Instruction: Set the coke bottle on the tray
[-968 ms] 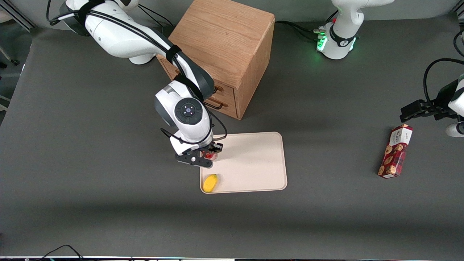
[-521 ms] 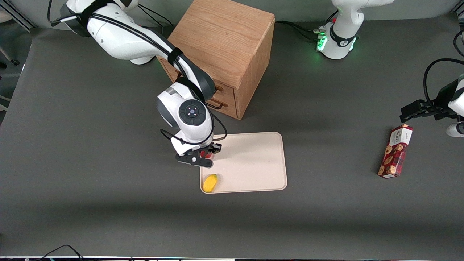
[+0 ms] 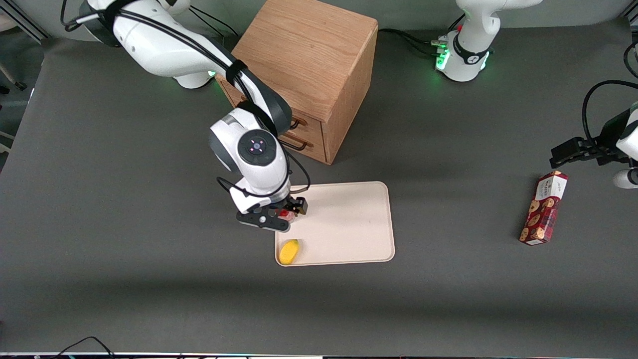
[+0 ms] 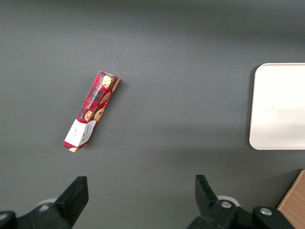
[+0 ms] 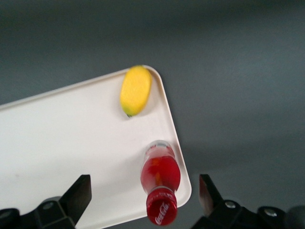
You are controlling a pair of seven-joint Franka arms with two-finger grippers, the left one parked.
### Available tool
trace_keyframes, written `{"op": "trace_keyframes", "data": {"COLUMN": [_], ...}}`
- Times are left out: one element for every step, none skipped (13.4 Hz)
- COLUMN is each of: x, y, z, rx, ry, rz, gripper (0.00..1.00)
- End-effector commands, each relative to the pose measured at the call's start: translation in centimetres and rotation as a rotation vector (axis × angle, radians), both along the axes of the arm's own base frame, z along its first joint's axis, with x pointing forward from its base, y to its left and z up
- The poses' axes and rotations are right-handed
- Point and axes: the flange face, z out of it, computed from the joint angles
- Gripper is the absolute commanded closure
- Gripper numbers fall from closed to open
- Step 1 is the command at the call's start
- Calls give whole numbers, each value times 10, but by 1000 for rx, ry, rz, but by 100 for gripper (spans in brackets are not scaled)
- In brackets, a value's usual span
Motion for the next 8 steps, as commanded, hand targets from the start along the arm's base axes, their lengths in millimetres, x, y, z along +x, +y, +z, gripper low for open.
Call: {"op": "trace_keyframes", "data": {"x": [-3, -3, -6, -7, -10, -11, -13, -17], "y": [-51, -80, -102, -131, -162, -195, -231, -264], "z": [78, 95, 107, 119, 134, 147, 159, 169], "rx": [2, -14, -7, -10, -3, 12, 31, 49], "ry": [10, 45, 65, 64, 58, 53, 50, 44], "rz": [63, 113, 141, 147, 165, 160, 145, 147], "gripper": [0, 0, 0, 0, 0, 0, 0, 0]}}
